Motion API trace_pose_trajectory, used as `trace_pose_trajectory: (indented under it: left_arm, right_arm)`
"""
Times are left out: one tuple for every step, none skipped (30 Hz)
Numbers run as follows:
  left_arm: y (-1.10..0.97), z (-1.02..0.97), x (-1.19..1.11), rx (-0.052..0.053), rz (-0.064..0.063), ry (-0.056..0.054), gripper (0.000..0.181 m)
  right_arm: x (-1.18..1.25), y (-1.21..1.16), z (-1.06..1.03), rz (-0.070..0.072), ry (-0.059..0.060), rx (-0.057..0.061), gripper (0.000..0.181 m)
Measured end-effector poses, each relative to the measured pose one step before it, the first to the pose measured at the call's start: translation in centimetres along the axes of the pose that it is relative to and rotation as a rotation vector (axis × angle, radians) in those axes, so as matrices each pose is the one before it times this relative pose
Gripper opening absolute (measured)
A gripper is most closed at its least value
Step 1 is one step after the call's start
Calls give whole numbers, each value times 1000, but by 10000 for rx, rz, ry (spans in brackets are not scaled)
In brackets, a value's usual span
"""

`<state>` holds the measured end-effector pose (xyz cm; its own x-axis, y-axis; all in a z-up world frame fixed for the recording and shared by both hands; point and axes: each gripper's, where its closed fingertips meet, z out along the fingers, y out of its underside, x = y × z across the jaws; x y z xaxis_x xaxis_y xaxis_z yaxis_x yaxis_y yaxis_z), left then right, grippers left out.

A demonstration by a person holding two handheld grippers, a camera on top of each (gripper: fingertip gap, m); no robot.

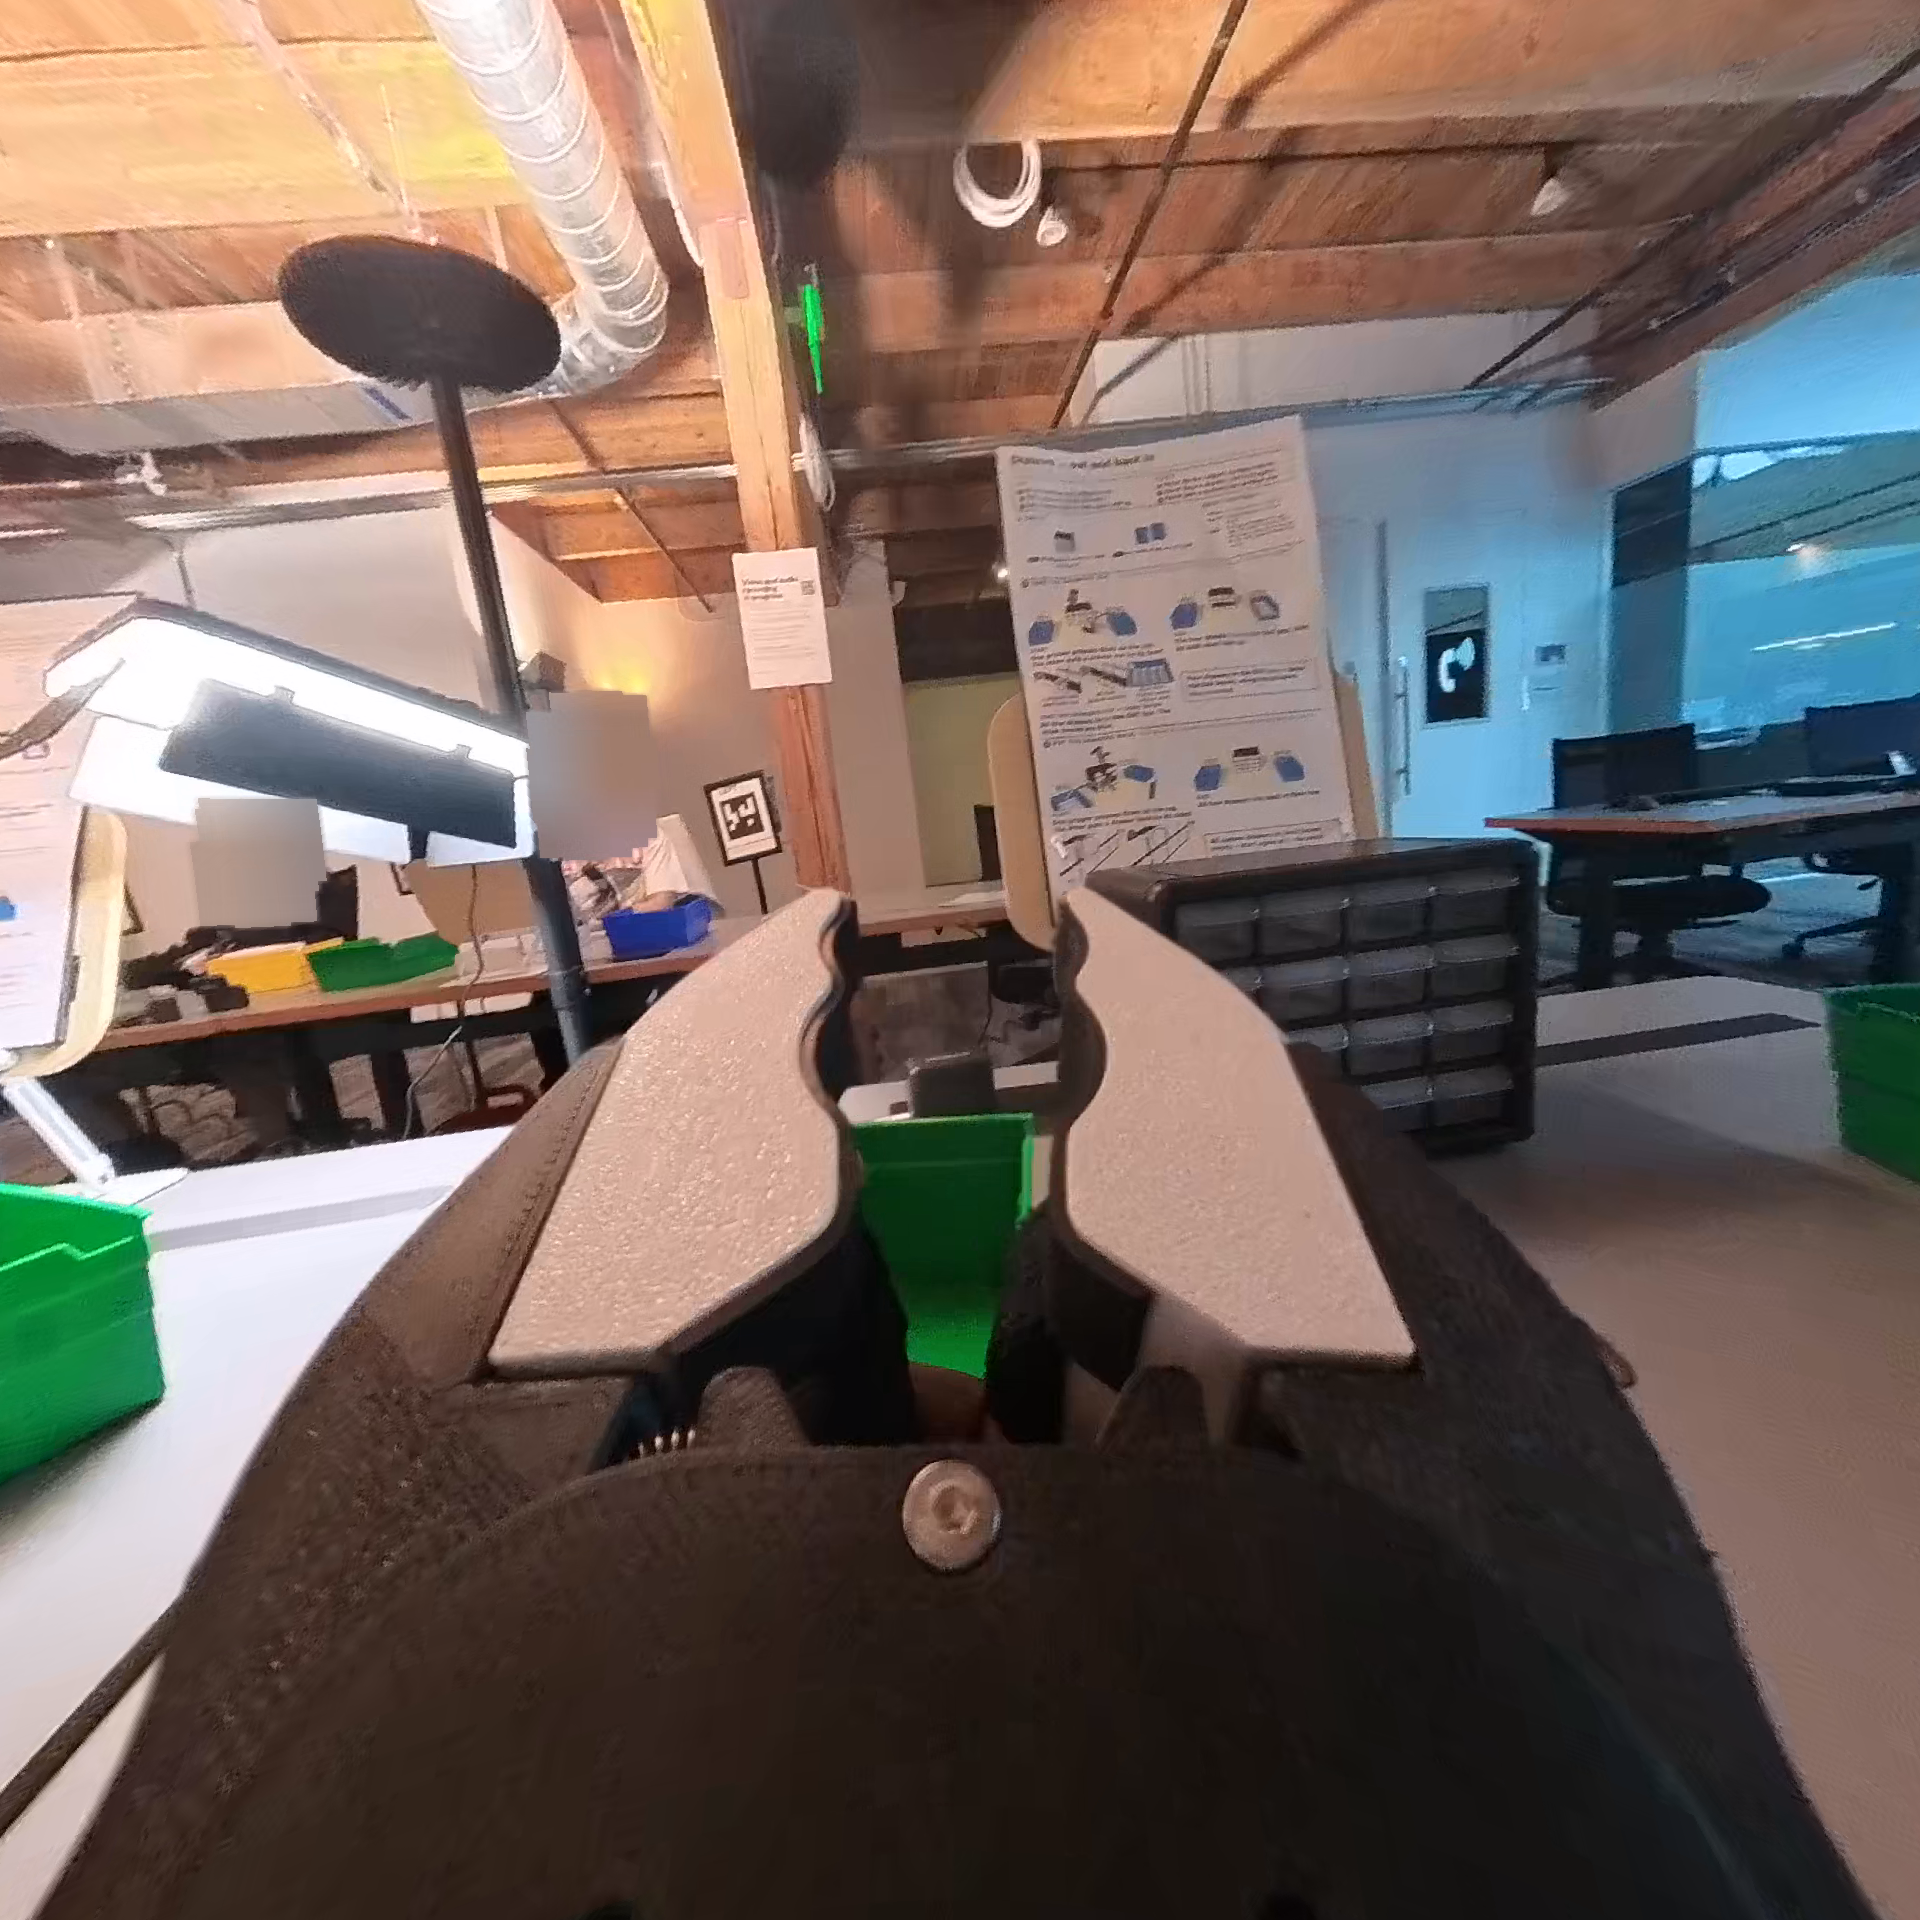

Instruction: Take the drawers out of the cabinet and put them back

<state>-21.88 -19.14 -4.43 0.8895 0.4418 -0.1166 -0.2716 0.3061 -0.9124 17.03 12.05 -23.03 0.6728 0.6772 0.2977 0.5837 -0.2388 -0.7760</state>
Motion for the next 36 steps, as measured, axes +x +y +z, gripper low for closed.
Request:
trace_pose_trajectory:
  left_arm:
    - [-137,59,385,95,92,84,35]
    - [-78,63,271,47,133,0,35]
    - [-11,88,200,-2,137,-30,35]
    - [67,93,250,-49,133,23,34]
    - [132,108,314,-76,106,91,34]
    - [170,121,328,-84,37,120,34]
    - [226,141,308,-92,-34,126,34]
    - [225,149,282,-80,-77,106,34]
    - [169,148,258,-39,-90,85,34]
    - [106,130,286,-2,-72,91,34]
    - [63,125,329,12,-47,99,34]
    - [60,145,357,7,-33,101,34]
    - [68,152,416,-15,-19,121,34]
    - [120,168,486,-46,19,145,34]
    - [155,172,458,-74,77,128,34]
    - [153,156,404,-71,112,86,34]
    - [156,138,354,-79,139,76,34]
    - [176,125,306,-87,132,67,34]
    - [147,91,234,-73,99,56,34]
    - [100,74,189,-43,55,48,33]
    - [55,42,129,-19,-1,45,33]
    - [-5,40,131,8,-55,54,33]
    - [-34,24,163,25,-77,74,33]
    - [-21,32,182,20,-58,78,33]
    - [20,40,154,-1,-23,60,34]
    - [49,63,160,-30,5,50,33]
    - [111,73,194,-59,19,65,33]
    - [144,107,241,-77,18,89,34]
    - [175,119,307,-88,11,113,34]
    - [186,152,350,-95,-2,126,34]
    - [172,189,403,-84,-41,134,34]
    - [135,239,508,-56,-117,163,34]
    - [112,315,726,-37,-192,261,34]
    - [241,379,988,-100,-225,389,34]
    - [457,487,1162,-228,-226,474,37]
    - [658,624,1215,-349,-231,464,41]
  right_arm:
    - [-671,-308,59,-143,-171,118,13]
    - [-644,-310,93,-95,-99,90,13]
    - [-596,-285,100,-98,-26,58,14]
    - [-627,-320,94,-118,-43,75,14]
    - [-741,-340,88,-67,-126,97,15]
    - [-769,-358,86,-64,-154,113,15]
    - [-818,-371,90,-68,-185,138,16]
    - [-859,-347,103,-63,-219,138,17]
    - [-816,-363,106,-63,-193,152,17]
    - [-803,-371,118,-47,-183,148,18]
    - [-823,-383,126,-23,-192,137,19]
    - [-875,-405,162,-28,-205,143,19]
    - [-932,-427,181,-63,-215,153,20]
    - [-976,-444,185,-84,-221,174,20]
    - [-1006,-457,222,-68,-228,193,21]
    - [-1021,-481,241,-26,-255,192,21]
    - [-1040,-484,289,1,-261,182,22]
    - [-1018,-481,335,-3,-249,181,23]
    - [-1009,-470,368,-35,-243,186,23]
    - [-1011,-450,372,-74,-232,175,24]
    - [-996,-438,382,-87,-222,141,24]
    - [-994,-436,419,-106,-220,123,25]
    - [-1004,-435,444,-169,-225,114,26]
    - [-970,-442,460,-188,-229,106,27]
    - [-893,-447,475,-152,-220,99,28]
    - [-824,-406,468,-133,-209,77,29]
    - [-743,-397,454,-143,-191,51,29]
    - [-650,-352,438,-149,-174,27,30]
    - [-587,-338,410,-157,-177,26,31]
    - [-573,-316,394,-175,-225,59,32]
    - [-542,-289,309,-152,-295,107,33]
    - [-449,-231,140,92,-293,84,33]
    - [-488,-168,-90,162,-394,67,36]
    - [-542,-278,-380,243,-453,181,40]
    - [-393,-508,-707,342,-379,346,45]
    - [-114,-744,-1057,394,-230,483,47]
